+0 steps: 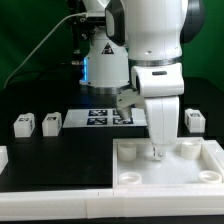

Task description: Assemble one leg

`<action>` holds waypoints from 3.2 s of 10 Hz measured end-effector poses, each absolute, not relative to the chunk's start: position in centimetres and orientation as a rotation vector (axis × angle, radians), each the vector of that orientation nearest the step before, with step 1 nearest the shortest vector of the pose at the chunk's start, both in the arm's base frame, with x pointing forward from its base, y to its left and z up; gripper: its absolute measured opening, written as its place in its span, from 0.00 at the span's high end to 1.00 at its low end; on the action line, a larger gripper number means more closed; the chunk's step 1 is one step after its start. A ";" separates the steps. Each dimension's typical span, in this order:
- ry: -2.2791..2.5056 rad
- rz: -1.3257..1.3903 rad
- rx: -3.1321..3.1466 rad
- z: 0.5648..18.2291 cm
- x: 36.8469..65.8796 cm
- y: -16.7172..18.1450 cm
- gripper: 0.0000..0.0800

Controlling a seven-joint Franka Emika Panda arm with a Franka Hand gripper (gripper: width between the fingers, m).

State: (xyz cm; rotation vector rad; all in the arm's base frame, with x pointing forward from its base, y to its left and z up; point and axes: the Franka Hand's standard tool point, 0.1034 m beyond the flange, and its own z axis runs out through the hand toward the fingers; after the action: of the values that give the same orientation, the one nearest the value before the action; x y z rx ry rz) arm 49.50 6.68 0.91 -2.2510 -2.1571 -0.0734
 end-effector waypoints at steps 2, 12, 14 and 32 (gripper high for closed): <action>-2.156 -0.073 -2.252 0.9 49.5 6.6 0.19; -1.045 -0.066 -2.912 4.7 46.4 14.0 0.19; -0.761 -0.079 -2.981 4.7 46.5 14.2 0.19; -0.136 1.452 -2.760 4.6 44.0 18.0 0.19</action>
Offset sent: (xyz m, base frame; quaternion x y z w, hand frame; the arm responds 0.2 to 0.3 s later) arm 0.0000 0.0000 0.0000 0.0000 0.0000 0.0000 1.0000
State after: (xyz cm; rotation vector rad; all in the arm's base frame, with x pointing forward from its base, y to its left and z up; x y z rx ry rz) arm 44.01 18.00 4.55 -2.7597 -0.1358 1.4523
